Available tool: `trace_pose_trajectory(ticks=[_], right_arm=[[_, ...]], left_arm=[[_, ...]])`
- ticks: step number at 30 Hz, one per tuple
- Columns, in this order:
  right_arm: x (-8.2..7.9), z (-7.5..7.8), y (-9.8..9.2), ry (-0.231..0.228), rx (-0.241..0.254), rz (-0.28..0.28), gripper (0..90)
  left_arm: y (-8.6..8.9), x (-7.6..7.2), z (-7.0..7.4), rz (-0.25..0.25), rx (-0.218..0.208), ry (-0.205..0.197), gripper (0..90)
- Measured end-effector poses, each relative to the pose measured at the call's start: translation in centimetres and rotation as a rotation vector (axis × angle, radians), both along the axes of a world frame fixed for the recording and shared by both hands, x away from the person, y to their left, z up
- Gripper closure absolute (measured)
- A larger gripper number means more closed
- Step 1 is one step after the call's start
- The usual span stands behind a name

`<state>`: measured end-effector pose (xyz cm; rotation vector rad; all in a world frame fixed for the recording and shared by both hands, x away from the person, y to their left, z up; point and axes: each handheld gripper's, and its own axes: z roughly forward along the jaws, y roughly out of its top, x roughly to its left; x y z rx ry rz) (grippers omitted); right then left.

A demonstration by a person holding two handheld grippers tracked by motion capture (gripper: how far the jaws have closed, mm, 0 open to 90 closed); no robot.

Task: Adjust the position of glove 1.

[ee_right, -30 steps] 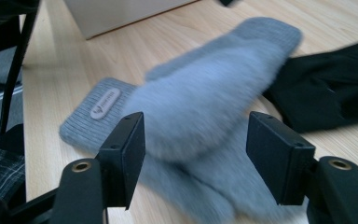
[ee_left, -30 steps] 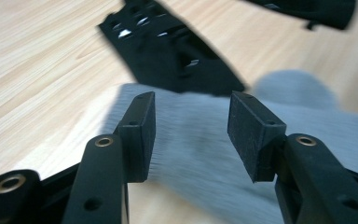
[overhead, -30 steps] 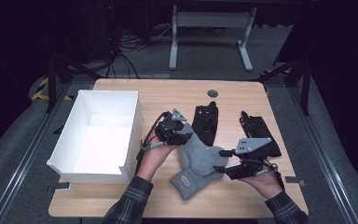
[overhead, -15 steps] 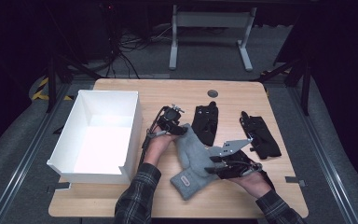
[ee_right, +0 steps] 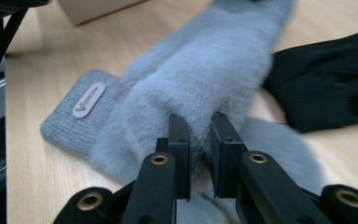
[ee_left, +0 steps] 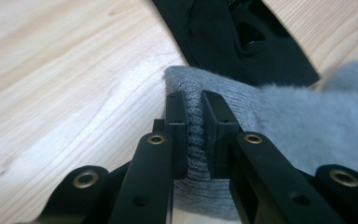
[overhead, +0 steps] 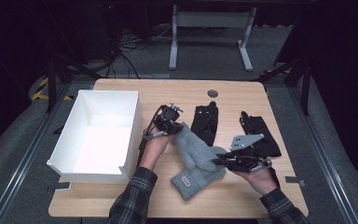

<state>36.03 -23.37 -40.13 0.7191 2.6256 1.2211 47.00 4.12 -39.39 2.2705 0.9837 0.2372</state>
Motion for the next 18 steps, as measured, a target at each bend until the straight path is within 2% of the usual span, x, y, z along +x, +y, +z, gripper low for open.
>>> trace_pose_trajectory(ticks=[3,8,10,11,18], right_arm=[[0.6,0.7,-1.5,-0.011,0.017,-0.042,81.4],[1.7,1.7,-3.6,-0.036,0.039,-0.102,81.4],[2.0,1.8,-4.0,-0.041,0.038,-0.113,81.4],[2.2,1.8,-4.1,-0.042,0.036,-0.121,81.4],[2.9,1.8,-4.1,-0.068,0.015,-0.118,81.4]], left_arm=[[0.6,-1.4,0.9,0.017,-0.022,0.006,82.1],[1.2,-3.8,1.0,0.006,-0.087,0.028,82.0],[1.3,-4.2,1.0,-0.003,-0.093,0.031,82.1],[1.6,-5.2,1.0,-0.012,-0.107,0.030,82.1],[2.4,-8.3,1.6,-0.054,-0.162,0.032,82.2]])
